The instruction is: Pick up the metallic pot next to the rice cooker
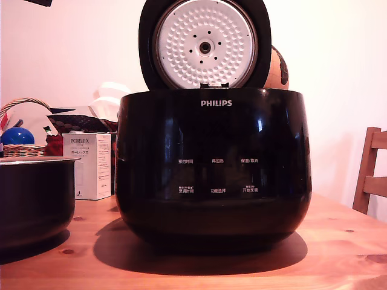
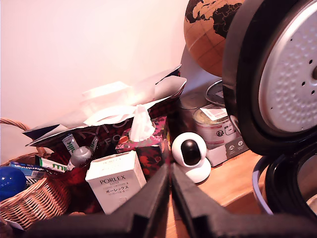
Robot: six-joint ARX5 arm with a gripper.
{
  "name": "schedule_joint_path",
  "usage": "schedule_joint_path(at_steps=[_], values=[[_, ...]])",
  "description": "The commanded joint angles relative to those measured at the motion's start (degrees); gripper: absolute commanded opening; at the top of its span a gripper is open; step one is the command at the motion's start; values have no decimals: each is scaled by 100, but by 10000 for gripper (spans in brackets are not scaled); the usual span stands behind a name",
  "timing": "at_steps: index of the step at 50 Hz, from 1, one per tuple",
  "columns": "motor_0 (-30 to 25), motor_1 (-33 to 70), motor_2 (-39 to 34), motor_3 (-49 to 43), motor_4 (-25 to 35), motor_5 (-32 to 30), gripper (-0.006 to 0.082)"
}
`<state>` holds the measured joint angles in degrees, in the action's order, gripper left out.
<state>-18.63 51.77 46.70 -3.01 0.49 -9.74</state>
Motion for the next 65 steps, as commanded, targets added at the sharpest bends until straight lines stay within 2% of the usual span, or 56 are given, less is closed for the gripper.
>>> schedule_joint_path(at_steps=[1, 20, 27, 28, 37, 38, 40, 41, 44, 45, 55, 59, 65], values=[[13, -28, -155, 46, 13, -33, -19], [15, -50, -136, -87, 17, -37, -21], [15, -122, 177, -1353, 199, -299, -21], [15, -122, 245, -1604, 240, -505, -21], [13, -120, 796, -3294, 575, -579, -21], [13, -120, 837, -3471, 610, -868, -21], [9, -120, 918, -3851, 697, -868, -18], [9, -120, 949, -4037, 730, -1137, -14], [9, -116, 990, -4542, 809, -1137, -8], [9, -114, 990, -4688, 820, -1342, -8], [11, 33, 990, -5917, 966, -1475, -5], [9, 168, 990, -6100, 1141, -1473, 44], [9, 457, 990, -6129, 1331, -1475, 164]])
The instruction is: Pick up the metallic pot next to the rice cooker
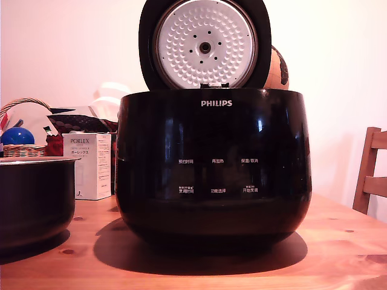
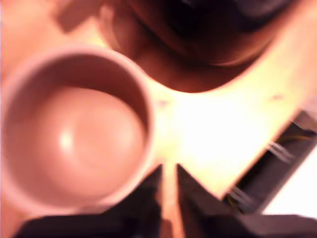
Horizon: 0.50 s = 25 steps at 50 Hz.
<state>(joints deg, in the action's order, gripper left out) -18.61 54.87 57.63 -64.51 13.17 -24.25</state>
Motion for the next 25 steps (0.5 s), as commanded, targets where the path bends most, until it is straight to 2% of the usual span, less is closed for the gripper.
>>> schedule_joint_path(at_steps=[1, 7, 8, 11, 25], values=[[7, 203, -103, 28, 76, -24, 189], [7, 627, -103, 22, 94, -94, 375], [7, 710, -103, 24, 94, -442, 403], [7, 938, -103, 46, 87, -573, 462], [7, 1836, -103, 245, -227, -855, 475]])
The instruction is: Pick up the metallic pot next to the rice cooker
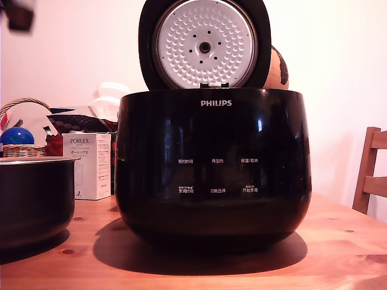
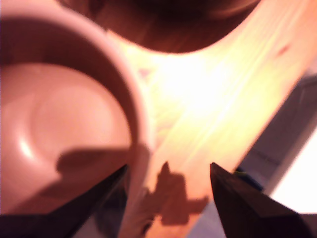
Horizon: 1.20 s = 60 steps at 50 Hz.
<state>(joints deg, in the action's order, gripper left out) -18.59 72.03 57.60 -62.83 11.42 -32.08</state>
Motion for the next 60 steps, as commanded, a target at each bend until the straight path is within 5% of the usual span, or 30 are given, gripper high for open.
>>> schedule_joint_path(at_steps=[1, 33, 38, 45, 60], values=[[4, 175, -101, 118, -109, -72, 474], [4, 1314, -101, 625, -352, -138, 459], [4, 1360, -101, 632, -352, -138, 320], [4, 1355, -101, 654, -330, -138, -24], [-94, 1331, 208, 328, -632, -131, -20]])
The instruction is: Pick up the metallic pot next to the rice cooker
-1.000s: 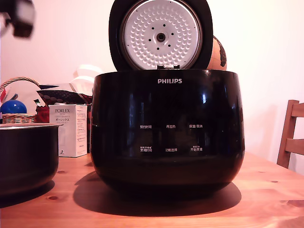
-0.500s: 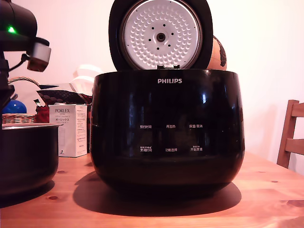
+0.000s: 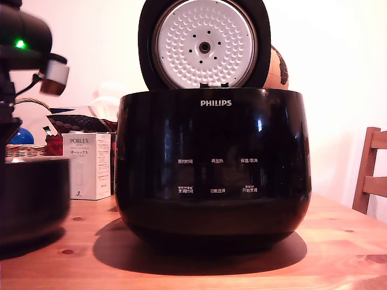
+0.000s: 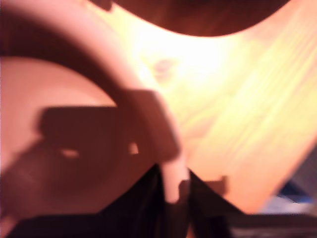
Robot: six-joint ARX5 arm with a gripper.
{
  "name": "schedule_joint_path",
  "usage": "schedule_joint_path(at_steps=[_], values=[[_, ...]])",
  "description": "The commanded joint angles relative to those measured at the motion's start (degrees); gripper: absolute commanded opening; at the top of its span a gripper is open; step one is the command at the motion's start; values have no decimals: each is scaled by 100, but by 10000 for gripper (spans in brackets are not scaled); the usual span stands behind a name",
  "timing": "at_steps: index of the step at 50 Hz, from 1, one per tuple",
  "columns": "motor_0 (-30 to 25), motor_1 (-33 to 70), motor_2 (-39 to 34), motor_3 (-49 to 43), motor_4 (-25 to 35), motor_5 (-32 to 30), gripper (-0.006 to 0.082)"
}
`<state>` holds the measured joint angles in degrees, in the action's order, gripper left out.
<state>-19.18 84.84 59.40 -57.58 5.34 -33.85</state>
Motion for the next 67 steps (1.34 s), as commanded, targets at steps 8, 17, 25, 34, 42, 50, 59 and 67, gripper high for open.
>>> schedule_joint_path(at_steps=[8, 17, 25, 34, 42, 50, 59, 67], values=[[-269, 17, 529, -695, -492, 179, -20], [-564, 17, 1263, -1493, -960, 374, -20], [-787, -7, 1937, -2024, -1346, 605, -20], [-1010, -225, 2472, -2024, -1384, 798, -20], [-1095, -485, 2776, -2031, -1381, 802, -20], [-1099, -748, 2806, -2033, -1377, 837, -21], [-1099, -809, 2806, -2033, -1377, 835, -21], [-1099, -807, 2806, -2031, -1377, 831, -21]])
